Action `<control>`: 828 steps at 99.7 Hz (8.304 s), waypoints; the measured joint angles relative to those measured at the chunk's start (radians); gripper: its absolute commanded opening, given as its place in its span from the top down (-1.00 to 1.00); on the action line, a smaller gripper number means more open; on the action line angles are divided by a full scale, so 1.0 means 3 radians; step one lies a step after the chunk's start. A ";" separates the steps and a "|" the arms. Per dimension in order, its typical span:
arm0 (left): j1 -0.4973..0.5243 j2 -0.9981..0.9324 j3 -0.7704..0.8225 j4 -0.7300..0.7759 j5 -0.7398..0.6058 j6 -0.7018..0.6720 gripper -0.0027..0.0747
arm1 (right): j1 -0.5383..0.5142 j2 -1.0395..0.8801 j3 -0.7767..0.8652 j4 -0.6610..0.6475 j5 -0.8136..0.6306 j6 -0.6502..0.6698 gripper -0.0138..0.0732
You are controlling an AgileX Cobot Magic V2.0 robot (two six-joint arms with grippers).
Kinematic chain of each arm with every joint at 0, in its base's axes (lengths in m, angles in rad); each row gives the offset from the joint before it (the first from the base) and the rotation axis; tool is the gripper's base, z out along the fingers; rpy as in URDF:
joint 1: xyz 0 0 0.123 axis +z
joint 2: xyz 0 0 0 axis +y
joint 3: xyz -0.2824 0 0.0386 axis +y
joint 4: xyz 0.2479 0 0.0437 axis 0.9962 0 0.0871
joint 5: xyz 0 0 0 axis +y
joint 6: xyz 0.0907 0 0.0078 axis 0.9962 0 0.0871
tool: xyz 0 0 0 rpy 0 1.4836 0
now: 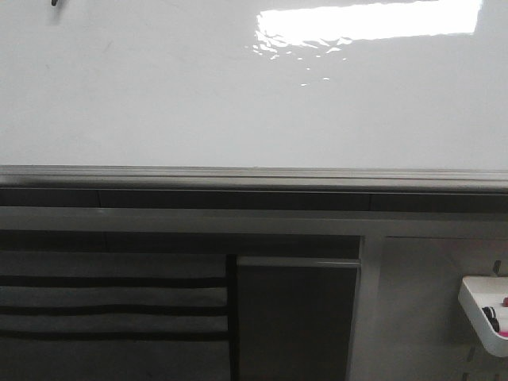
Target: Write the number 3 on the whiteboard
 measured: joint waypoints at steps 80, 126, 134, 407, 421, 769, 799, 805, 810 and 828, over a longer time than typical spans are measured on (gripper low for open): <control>0.0000 0.0000 0.0000 0.0000 0.0000 0.0000 0.98 | 0.0000 0.0000 0.0000 0.0000 0.0000 0.0000 0.85; 0.0000 0.0000 0.0000 -0.0009 -0.0009 0.0000 0.98 | 0.0000 0.0000 0.0000 0.0000 0.0000 0.0000 0.85; 0.0000 0.0000 0.0000 -0.0033 -0.0029 0.0000 0.98 | 0.0000 0.0000 0.0000 0.0000 -0.0006 0.0000 0.85; 0.0000 0.1706 -0.2017 -0.0075 0.0791 0.0129 -0.10 | 0.0000 0.1287 -0.2148 0.0210 0.1570 -0.0258 -0.39; -0.0076 0.2319 -0.2299 -0.0081 0.0786 0.0175 -0.10 | 0.0000 0.1429 -0.2184 0.0397 0.1583 -0.0455 -0.39; -0.2425 0.4250 -0.4190 -0.0738 0.3465 0.2365 0.98 | 0.1930 0.4180 -0.3777 0.1940 0.2882 -0.3365 0.08; -0.2425 0.4250 -0.4190 -0.0738 0.3465 0.2365 0.98 | 0.1937 0.4180 -0.3777 0.1960 0.2896 -0.3365 0.50; -0.2425 0.4250 -0.4190 -0.0731 0.3465 0.2392 0.98 | 0.1937 0.4180 -0.3777 0.1967 0.2926 -0.3367 0.60; -0.2431 0.4250 -0.4190 -0.0724 0.3473 0.2416 0.98 | 0.1937 0.4180 -0.3782 0.1974 0.2953 -0.3382 0.65; -0.2431 0.4250 -0.4190 -0.0724 0.3481 0.2443 0.98 | 0.1937 0.4180 -0.3782 0.1981 0.2975 -0.3390 0.72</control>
